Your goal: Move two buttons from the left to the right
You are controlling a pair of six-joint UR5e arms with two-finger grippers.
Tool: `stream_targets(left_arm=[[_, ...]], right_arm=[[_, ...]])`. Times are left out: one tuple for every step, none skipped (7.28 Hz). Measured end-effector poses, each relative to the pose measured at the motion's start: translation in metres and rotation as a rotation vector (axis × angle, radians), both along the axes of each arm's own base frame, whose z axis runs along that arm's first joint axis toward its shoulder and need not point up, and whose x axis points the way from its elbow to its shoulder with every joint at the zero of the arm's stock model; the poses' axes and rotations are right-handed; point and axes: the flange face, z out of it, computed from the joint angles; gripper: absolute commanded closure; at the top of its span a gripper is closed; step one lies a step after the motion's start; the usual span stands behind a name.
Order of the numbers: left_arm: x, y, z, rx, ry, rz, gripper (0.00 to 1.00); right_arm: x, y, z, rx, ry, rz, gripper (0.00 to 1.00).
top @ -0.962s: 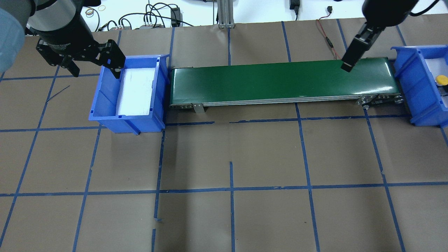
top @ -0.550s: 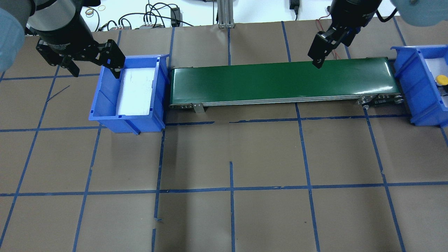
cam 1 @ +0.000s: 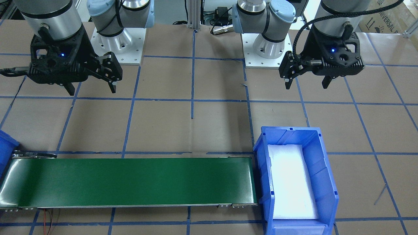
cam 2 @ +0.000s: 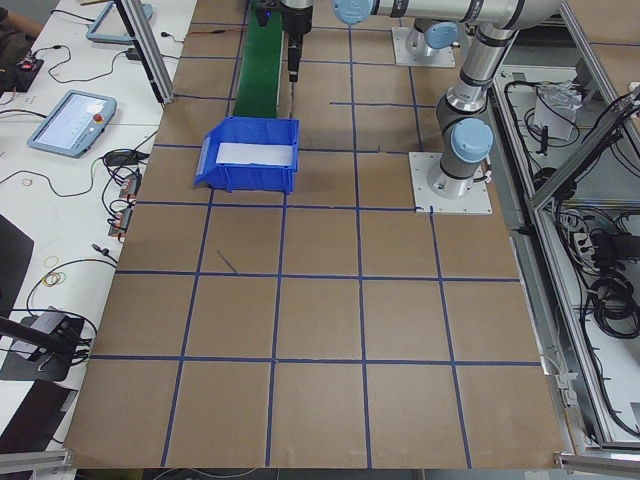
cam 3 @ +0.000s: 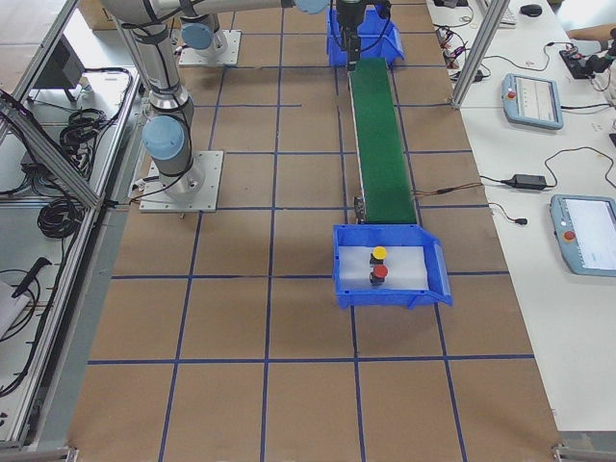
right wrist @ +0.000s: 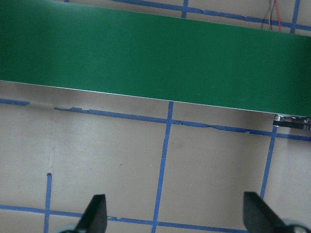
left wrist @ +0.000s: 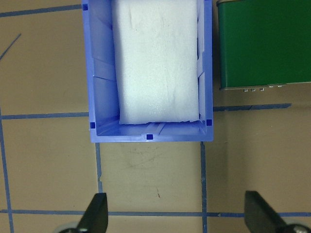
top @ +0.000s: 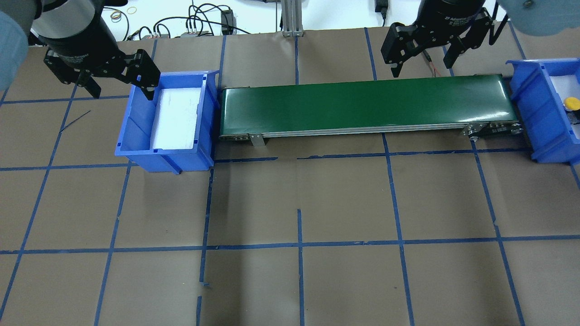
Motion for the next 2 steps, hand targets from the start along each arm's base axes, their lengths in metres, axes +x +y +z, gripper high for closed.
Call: stream_targets(left_arm=[[0.0000,0.0001,-0.0004,0.001,0.000,0.000,0.00],[0.0007,0.0001,-0.0015,0.003,-0.001,0.001,0.00]], right_arm=[[-0.0031,-0.0005,0.0003,-0.001,-0.011,-0.054,0.00],[-0.0054,-0.0007,0.0000,0.000,-0.013,-0.081,0.00]])
